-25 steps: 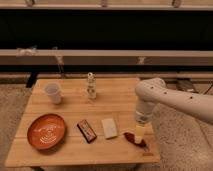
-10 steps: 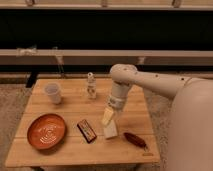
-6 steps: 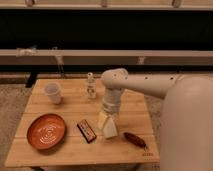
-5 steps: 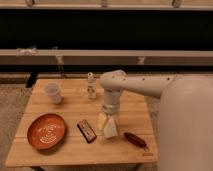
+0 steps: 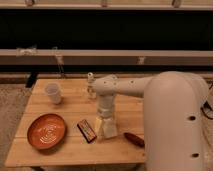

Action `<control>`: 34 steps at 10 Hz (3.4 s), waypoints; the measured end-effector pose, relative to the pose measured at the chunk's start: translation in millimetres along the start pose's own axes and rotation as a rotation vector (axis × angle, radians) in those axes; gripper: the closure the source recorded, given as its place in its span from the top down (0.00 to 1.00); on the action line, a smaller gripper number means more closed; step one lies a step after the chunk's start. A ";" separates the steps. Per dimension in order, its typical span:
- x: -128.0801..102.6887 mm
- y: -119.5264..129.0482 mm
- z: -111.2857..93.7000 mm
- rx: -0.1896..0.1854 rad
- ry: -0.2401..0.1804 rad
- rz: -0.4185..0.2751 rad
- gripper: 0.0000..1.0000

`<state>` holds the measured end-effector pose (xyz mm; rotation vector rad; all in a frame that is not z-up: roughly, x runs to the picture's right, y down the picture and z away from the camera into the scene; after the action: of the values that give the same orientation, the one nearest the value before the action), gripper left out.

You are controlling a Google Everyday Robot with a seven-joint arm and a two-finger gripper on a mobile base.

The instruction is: Place the white sponge in the ceramic cup

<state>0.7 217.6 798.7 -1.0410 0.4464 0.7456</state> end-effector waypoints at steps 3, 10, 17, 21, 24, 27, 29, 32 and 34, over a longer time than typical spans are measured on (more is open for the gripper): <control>-6.0 -17.6 18.2 0.022 0.042 0.035 0.80; -5.2 -27.4 18.8 0.032 0.051 0.054 0.33; 14.2 -46.7 -26.0 0.075 -0.063 0.079 0.00; 32.1 -62.7 -115.8 0.117 -0.286 0.014 0.00; 28.2 -63.7 -175.0 0.136 -0.526 -0.119 0.00; 17.1 -47.6 -224.8 0.140 -0.741 -0.279 0.00; 18.3 -43.8 -247.5 0.145 -0.867 -0.369 0.00; 18.0 -40.6 -257.5 0.151 -0.916 -0.404 0.00; 17.3 -39.8 -257.8 0.151 -0.916 -0.406 0.00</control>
<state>44.4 -18.6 695.3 -0.5299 -0.4799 0.7241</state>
